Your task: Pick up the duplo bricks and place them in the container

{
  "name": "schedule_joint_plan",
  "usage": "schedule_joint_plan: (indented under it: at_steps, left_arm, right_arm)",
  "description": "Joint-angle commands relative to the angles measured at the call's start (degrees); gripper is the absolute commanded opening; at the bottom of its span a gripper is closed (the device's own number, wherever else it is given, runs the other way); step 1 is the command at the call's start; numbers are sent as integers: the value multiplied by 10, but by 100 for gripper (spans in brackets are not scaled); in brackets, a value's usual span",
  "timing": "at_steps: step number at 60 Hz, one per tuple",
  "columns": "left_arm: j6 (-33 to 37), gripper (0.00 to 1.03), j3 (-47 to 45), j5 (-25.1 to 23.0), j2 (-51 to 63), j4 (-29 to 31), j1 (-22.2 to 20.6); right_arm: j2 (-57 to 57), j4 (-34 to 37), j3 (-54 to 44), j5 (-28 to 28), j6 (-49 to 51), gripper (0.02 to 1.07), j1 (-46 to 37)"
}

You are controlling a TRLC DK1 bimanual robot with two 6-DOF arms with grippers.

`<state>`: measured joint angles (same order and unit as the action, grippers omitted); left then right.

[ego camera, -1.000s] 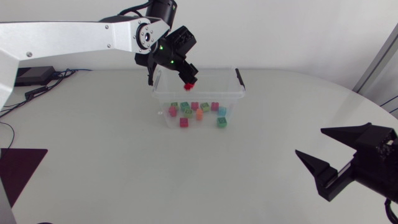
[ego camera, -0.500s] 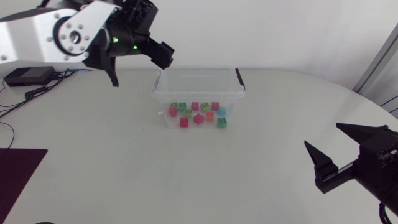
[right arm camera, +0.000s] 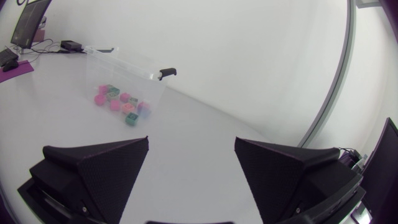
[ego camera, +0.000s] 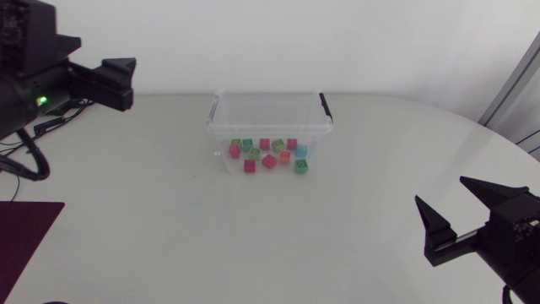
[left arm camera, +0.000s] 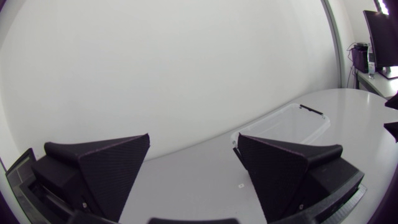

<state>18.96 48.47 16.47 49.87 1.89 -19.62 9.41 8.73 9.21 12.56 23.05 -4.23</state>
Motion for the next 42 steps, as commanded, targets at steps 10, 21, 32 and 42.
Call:
schedule_joint_plan:
  at_steps: [10, 21, 32, 42]
  left_arm:
    - [-44, 99, -117, 2, -140, -3, 28]
    - [-48, 99, -180, 2, -221, -2, 70]
    - [-73, 99, -249, -27, -290, -5, 96]
    - [-102, 99, -309, -62, -343, -9, 121]
  right_arm:
    - [-33, -29, -48, -3, -27, 102, 1]
    - [-67, -4, -52, -3, -37, 102, 7]
    - [-74, -15, -59, -25, -71, 102, 13]
    - [-79, -34, -67, -50, -111, 102, 20]
